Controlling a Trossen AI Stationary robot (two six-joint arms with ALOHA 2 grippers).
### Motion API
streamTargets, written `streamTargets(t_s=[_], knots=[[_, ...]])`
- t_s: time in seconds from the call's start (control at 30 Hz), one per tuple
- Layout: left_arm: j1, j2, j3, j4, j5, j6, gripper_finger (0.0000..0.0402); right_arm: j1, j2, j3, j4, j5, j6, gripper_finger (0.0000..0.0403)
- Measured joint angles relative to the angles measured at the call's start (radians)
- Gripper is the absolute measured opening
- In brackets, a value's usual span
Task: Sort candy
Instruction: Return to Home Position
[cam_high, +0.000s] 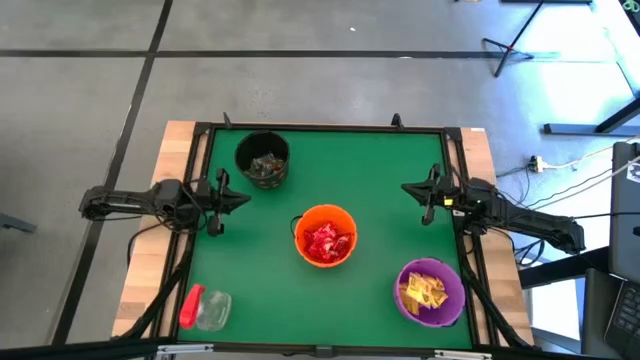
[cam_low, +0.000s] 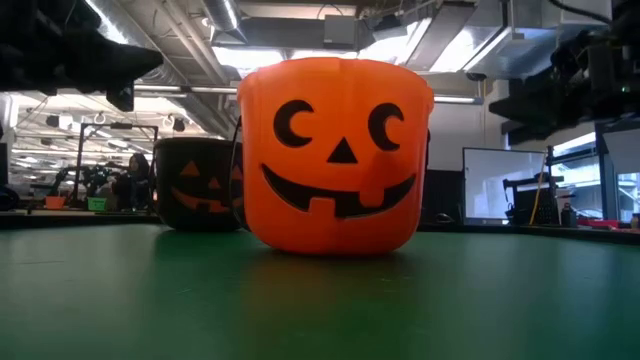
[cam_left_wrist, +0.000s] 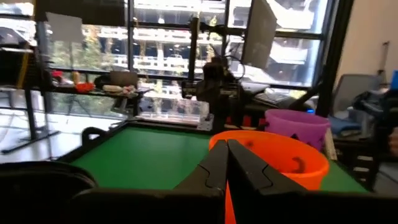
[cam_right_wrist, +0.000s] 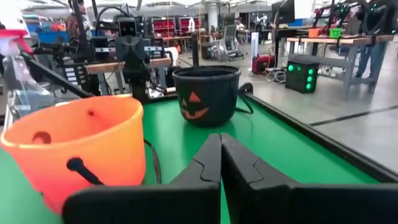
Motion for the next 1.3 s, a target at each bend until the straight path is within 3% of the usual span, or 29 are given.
streamTargets(t_s=[0.27,0.47,1.3], knots=[[-0.001,0.001,0.0,0.002,0.031,-0.02,0.0,0.001,0.0,-0.02,-0.009,-0.038,0.023,0.0],[-0.001,0.001,0.0,0.003,-0.034,-0.02,0.0,0.0,0.0,-0.02,-0.017,0.026,0.018,0.0002],[-0.001,0.002,0.0,0.002,-0.036,-0.02,0.0,0.001,0.0,-0.019,-0.021,0.026,0.018,0.001]])
